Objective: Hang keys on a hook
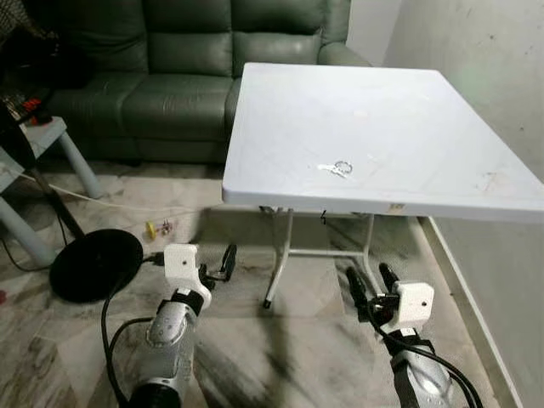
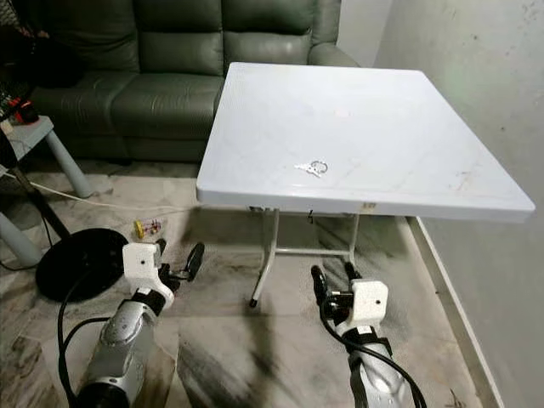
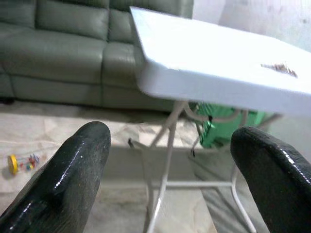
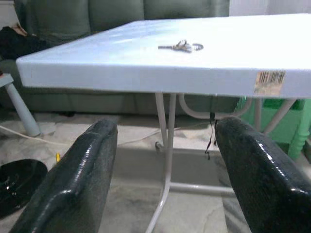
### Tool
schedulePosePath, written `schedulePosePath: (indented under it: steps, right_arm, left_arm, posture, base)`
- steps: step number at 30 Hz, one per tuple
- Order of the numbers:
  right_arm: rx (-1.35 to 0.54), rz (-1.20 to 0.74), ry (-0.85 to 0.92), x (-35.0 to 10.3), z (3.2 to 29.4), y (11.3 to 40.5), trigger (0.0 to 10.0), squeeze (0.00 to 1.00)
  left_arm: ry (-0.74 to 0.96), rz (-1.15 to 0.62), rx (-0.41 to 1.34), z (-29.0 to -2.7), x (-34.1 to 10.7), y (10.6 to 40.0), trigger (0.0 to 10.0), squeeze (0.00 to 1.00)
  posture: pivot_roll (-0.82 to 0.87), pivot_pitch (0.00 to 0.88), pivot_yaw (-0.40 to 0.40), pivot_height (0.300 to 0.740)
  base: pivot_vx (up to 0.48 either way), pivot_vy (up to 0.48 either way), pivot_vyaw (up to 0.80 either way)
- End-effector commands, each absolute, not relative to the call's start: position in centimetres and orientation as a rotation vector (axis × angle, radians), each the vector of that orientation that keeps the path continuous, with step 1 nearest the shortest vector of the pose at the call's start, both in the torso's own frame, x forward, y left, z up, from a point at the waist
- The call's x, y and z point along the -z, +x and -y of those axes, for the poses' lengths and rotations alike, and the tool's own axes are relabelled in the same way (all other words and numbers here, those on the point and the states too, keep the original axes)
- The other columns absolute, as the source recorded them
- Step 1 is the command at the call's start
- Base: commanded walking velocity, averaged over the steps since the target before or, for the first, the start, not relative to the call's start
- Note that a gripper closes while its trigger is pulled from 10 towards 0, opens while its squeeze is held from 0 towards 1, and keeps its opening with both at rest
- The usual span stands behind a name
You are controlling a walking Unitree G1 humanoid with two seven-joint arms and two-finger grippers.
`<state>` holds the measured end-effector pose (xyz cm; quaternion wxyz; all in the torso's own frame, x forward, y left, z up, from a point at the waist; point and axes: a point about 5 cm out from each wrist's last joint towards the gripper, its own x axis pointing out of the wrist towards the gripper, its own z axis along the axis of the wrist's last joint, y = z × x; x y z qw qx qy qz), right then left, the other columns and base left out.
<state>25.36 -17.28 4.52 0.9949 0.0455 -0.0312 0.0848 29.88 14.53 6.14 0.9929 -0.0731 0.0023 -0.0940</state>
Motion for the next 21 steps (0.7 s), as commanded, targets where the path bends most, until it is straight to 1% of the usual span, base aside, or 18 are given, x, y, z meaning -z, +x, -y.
schedulePosePath:
  steps: [1,6,10,11,15,21]
  right_arm:
    - [-0.169,0.095,0.097,-5.5,17.5,25.9,10.0,1.0]
    - [-0.191,0.153,0.103,-7.6,17.2,26.0,10.0,1.0]
    - [-0.23,0.211,0.117,-9.4,16.3,25.9,10.0,1.0]
    - [-0.243,0.237,0.15,-10.1,15.9,25.8,10.0,1.0]
    - [-0.239,0.236,0.153,-10.4,15.8,25.7,10.0,1.0]
    - [-0.225,0.184,0.142,-9.9,15.4,25.7,10.0,1.0]
  left_arm:
    - [-0.14,0.018,0.191,-14.6,-7.1,30.4,10.0,0.0]
    - [-0.155,0.056,0.206,-14.0,-8.7,30.2,10.0,0.0]
    - [-0.173,0.102,0.23,-13.3,-10.3,30.0,10.0,0.0]
    - [-0.182,0.127,0.246,-13.0,-11.0,30.0,10.0,0.0]
    - [-0.189,0.127,0.253,-12.8,-11.5,29.9,10.0,0.0]
    - [-0.189,0.081,0.241,-13.0,-10.9,29.6,10.0,0.0]
  posture:
    - [0.05,0.022,-0.039,0.74]
    - [0.04,0.022,-0.037,0.74]
    - [0.03,0.026,-0.033,0.74]
    - [0.03,0.029,-0.031,0.74]
    - [0.03,0.035,-0.028,0.74]
    - [0.03,0.041,-0.023,0.74]
  base:
    - [0.0,0.0,0.0]
    - [0.0,0.0,0.0]
    - [0.0,0.0,0.0]
    - [0.0,0.0,0.0]
    - [0.0,0.0,0.0]
    - [0.0,0.0,0.0]
